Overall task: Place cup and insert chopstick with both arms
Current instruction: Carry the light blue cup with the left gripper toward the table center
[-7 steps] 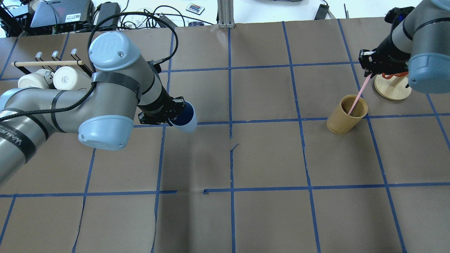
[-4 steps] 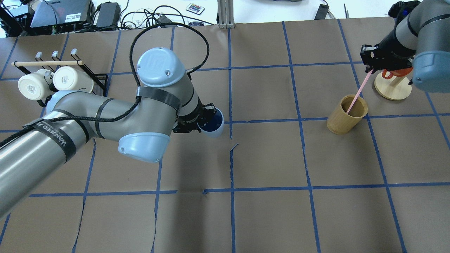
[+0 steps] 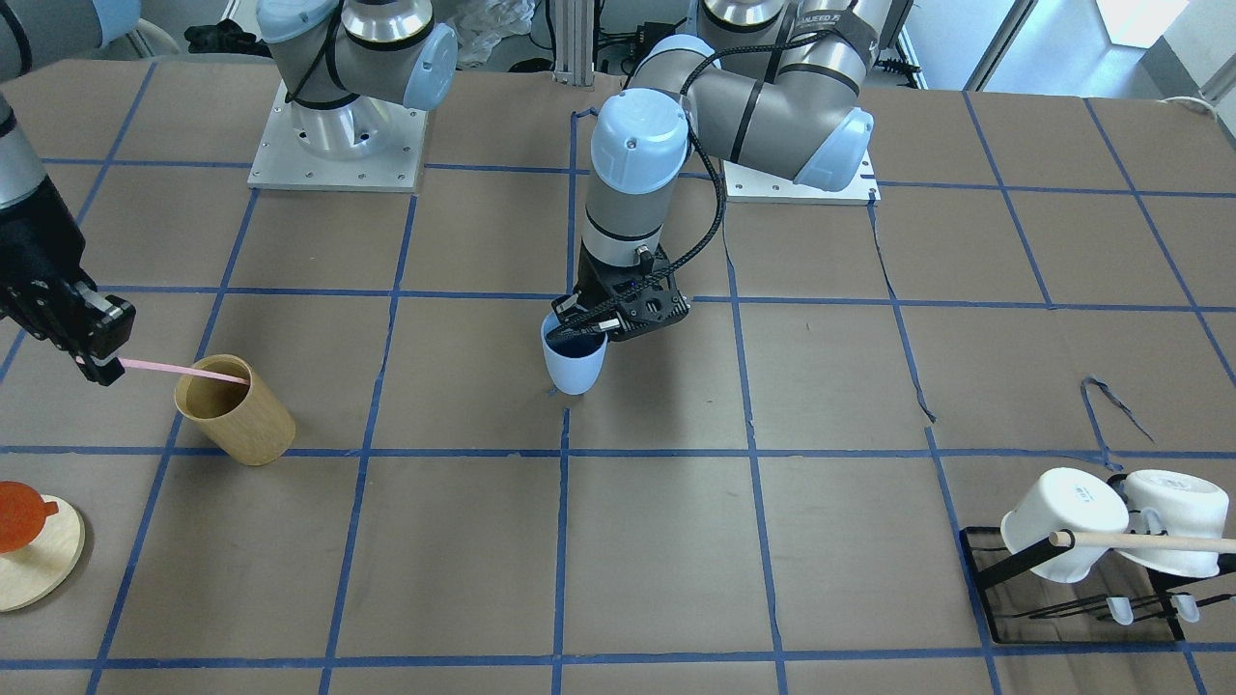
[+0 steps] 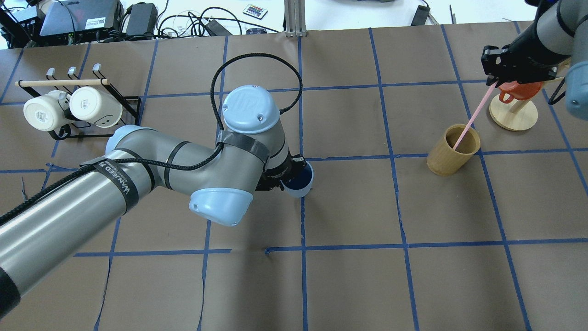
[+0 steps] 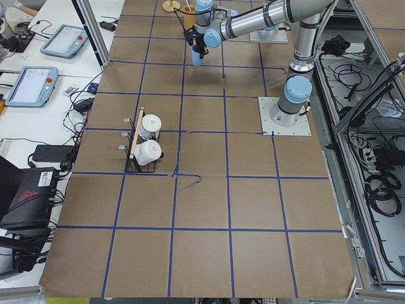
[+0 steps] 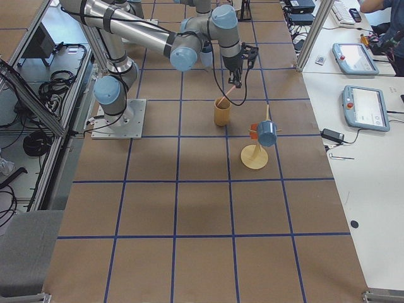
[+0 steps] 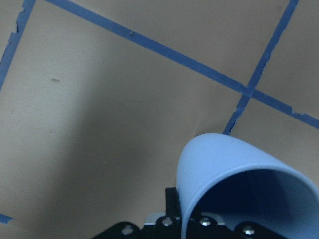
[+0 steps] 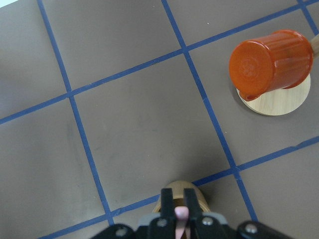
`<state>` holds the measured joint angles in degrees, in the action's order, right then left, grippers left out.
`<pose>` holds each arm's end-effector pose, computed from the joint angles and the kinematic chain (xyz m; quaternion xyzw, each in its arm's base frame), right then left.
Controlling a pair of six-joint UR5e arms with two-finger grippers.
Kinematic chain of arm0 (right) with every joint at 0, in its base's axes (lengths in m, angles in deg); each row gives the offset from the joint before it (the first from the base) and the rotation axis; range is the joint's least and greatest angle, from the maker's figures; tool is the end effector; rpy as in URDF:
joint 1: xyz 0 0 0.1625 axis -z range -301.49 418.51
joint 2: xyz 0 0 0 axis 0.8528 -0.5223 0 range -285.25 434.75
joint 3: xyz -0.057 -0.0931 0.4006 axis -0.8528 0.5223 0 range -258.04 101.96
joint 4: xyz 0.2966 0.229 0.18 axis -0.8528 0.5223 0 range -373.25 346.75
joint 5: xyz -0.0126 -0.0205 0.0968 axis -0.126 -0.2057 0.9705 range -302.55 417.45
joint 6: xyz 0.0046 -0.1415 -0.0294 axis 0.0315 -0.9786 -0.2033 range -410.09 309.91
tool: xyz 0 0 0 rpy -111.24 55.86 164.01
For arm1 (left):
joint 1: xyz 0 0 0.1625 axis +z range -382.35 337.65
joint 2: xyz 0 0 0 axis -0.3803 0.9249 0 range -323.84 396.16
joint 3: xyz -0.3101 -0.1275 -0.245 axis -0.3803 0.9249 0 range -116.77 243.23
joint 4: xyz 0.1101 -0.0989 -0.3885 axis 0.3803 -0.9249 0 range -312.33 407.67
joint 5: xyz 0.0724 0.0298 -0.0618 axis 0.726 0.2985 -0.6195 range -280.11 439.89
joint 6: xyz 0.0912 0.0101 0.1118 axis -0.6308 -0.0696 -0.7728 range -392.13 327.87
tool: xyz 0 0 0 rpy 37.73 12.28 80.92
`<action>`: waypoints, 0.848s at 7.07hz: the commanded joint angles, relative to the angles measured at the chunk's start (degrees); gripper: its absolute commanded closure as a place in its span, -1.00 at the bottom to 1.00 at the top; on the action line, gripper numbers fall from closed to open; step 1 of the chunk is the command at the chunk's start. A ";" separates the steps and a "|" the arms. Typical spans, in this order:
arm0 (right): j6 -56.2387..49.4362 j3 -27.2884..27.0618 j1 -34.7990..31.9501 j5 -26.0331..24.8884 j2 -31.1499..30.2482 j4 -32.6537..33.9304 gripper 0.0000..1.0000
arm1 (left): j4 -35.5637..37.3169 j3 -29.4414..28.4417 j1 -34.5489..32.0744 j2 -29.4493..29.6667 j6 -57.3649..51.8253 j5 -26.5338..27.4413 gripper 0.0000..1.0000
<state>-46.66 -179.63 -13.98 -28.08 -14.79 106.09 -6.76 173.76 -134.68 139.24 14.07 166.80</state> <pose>-0.0204 -0.5456 0.3875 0.1737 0.9725 -0.1538 0.0198 -0.3306 -0.4334 0.2081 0.2062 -0.9780 -0.0011 0.0319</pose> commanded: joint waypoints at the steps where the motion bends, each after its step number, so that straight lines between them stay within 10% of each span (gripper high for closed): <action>1: -0.44 7.24 -0.45 -0.51 -1.16 -6.45 1.00 | -0.07 0.21 -1.05 0.80 0.38 0.10 0.58; 3: -0.44 16.21 -0.98 0.18 -1.16 -16.73 1.00 | -0.07 0.21 -1.22 1.33 0.56 0.10 -0.06; 6: 8.91 16.87 -12.88 -0.69 -0.11 -13.29 1.00 | -1.63 -4.51 3.40 -5.32 -5.98 0.36 -0.77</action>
<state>-42.89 -163.05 -21.33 -28.24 -15.53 90.82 -6.86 171.81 -134.31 136.81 12.17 167.04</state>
